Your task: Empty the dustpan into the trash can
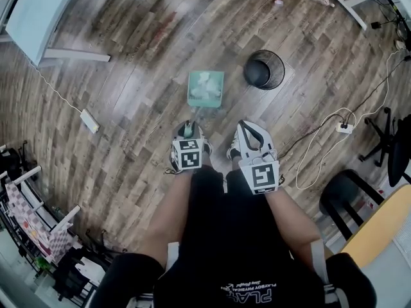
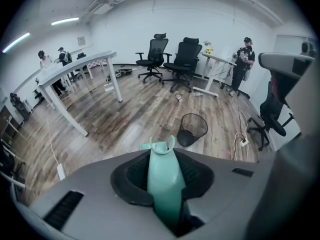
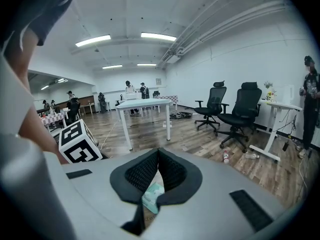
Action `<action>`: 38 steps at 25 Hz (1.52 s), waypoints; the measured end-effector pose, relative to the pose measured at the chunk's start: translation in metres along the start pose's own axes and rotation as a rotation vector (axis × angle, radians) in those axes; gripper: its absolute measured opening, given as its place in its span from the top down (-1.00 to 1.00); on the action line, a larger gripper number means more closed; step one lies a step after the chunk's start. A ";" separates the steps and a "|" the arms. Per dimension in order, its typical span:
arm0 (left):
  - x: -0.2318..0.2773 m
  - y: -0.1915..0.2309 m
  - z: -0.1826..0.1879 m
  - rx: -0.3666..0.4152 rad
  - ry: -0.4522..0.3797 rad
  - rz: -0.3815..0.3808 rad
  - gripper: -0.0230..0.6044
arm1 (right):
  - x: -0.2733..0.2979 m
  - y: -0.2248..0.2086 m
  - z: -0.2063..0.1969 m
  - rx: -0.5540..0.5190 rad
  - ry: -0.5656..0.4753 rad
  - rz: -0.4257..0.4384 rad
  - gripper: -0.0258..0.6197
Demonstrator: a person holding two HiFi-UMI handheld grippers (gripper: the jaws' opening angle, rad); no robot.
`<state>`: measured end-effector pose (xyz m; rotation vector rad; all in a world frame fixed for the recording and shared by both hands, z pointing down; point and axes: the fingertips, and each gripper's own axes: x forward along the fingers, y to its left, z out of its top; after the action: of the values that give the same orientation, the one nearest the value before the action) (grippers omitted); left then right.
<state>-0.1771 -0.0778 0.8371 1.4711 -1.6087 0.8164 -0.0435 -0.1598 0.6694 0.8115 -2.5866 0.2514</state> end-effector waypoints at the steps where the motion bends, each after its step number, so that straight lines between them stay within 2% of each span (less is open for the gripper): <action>1: -0.004 0.000 0.003 0.004 -0.007 0.003 0.62 | -0.002 0.000 0.001 -0.001 0.001 0.000 0.85; 11: -0.046 0.009 0.046 0.042 -0.116 0.030 0.62 | -0.015 -0.009 0.024 -0.027 -0.056 -0.036 0.85; 18: -0.083 0.004 0.081 0.059 -0.211 0.033 0.62 | -0.039 -0.033 0.053 -0.034 -0.130 -0.162 0.85; 22: -0.095 -0.011 0.101 0.110 -0.265 0.026 0.62 | -0.060 -0.053 0.062 -0.041 -0.172 -0.213 0.85; 29: -0.112 -0.035 0.126 0.146 -0.337 0.027 0.62 | -0.101 -0.088 0.063 -0.043 -0.198 -0.292 0.85; 35: -0.128 -0.044 0.145 0.172 -0.380 -0.012 0.62 | -0.127 -0.109 0.050 0.006 -0.185 -0.419 0.85; 38: -0.133 -0.049 0.147 0.226 -0.402 -0.042 0.62 | -0.140 -0.108 0.047 0.025 -0.187 -0.480 0.85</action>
<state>-0.1456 -0.1468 0.6478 1.9191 -1.8126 0.7289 0.1075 -0.1907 0.5710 1.4891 -2.4580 0.0658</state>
